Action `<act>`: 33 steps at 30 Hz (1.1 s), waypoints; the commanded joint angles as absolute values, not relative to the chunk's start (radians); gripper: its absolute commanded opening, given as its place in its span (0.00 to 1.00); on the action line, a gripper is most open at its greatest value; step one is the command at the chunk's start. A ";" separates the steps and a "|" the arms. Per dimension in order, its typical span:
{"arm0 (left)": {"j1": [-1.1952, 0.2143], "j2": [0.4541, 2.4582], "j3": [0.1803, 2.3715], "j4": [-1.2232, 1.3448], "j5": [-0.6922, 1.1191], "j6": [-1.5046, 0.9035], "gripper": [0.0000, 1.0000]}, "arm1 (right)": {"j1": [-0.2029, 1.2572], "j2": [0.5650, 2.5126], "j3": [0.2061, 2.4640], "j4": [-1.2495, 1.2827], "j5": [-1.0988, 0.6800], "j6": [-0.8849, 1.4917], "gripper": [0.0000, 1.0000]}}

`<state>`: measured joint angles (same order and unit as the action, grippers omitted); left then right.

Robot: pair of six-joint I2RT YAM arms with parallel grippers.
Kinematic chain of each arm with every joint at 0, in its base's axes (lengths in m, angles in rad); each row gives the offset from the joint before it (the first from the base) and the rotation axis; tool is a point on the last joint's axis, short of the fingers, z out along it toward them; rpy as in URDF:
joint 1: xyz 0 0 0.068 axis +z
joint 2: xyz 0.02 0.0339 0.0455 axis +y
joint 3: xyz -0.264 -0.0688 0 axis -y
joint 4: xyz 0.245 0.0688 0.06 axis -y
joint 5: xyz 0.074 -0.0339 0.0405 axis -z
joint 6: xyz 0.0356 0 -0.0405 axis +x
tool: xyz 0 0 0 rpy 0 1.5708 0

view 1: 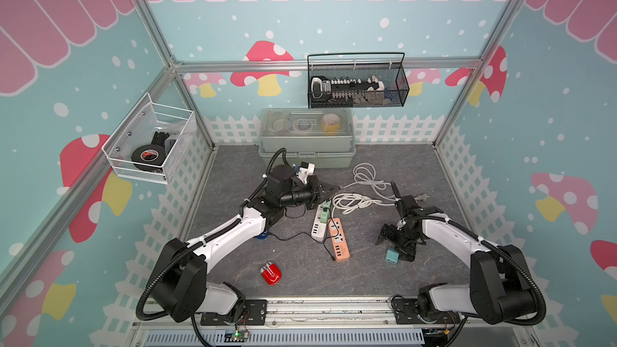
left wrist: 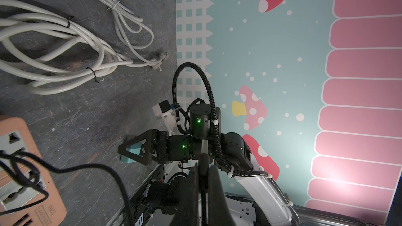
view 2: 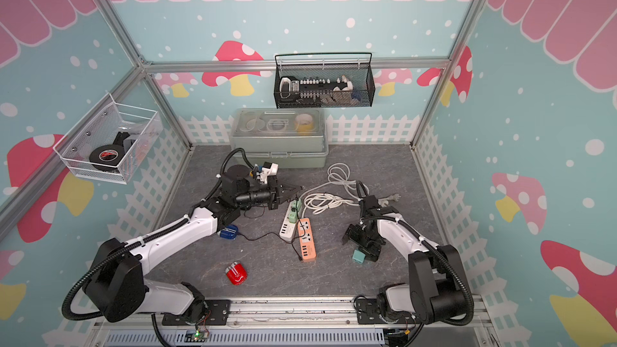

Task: Charge the electric shaver
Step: Pick up the plug from the center of the board.

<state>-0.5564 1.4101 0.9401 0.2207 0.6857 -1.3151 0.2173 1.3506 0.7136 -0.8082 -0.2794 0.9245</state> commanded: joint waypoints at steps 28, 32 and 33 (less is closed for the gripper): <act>-0.546 1.373 0.928 0.252 0.667 -1.363 0.00 | 0.223 1.452 0.665 -0.755 -0.217 1.067 0.24; -0.545 1.363 0.920 0.311 0.654 -1.410 0.00 | 0.222 1.303 0.777 -0.755 -0.249 1.081 0.19; -0.546 1.361 0.918 0.332 0.650 -1.424 0.00 | 0.221 1.269 0.815 -0.745 -0.256 1.088 0.18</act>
